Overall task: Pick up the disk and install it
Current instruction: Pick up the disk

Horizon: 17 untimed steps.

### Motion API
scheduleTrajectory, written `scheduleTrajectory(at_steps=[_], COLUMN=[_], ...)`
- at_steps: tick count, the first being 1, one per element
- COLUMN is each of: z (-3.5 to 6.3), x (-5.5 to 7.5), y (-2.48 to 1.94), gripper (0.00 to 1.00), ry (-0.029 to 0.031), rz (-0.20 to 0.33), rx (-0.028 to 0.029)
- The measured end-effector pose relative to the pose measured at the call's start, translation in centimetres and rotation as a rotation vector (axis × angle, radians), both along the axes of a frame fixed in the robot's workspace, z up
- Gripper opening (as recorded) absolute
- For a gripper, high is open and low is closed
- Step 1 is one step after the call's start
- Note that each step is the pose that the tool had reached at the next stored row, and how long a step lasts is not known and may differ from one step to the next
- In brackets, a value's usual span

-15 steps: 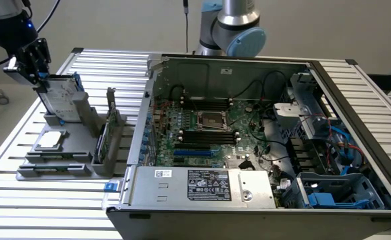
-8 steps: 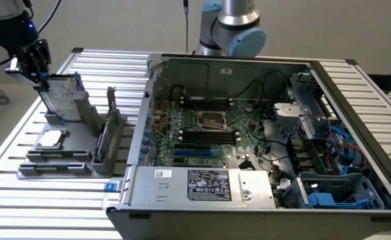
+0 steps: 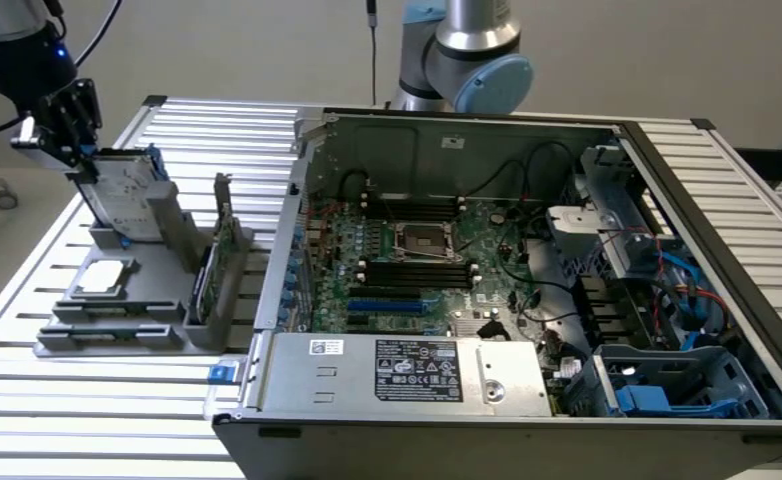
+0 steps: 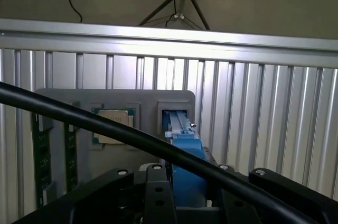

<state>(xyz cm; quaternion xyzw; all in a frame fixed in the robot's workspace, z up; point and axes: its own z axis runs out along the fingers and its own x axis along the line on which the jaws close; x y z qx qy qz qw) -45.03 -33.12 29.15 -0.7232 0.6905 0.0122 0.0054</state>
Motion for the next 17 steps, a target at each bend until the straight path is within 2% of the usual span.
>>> scheduleTrajectory(at_steps=[3, 12, 14, 17], z=[0.0, 0.01, 0.21, 1.1], x=[0.0, 0.0, 0.1, 0.1], y=[-0.2, -0.25, -0.26, -0.25], gripper=[0.33, 0.33, 0.33, 0.33], ry=[0.0018, 0.0016, 0.0022, 0.003], rz=[-0.001, -0.001, -0.001, -0.001], rx=[0.0045, 0.0073, 0.0074, 0.0074])
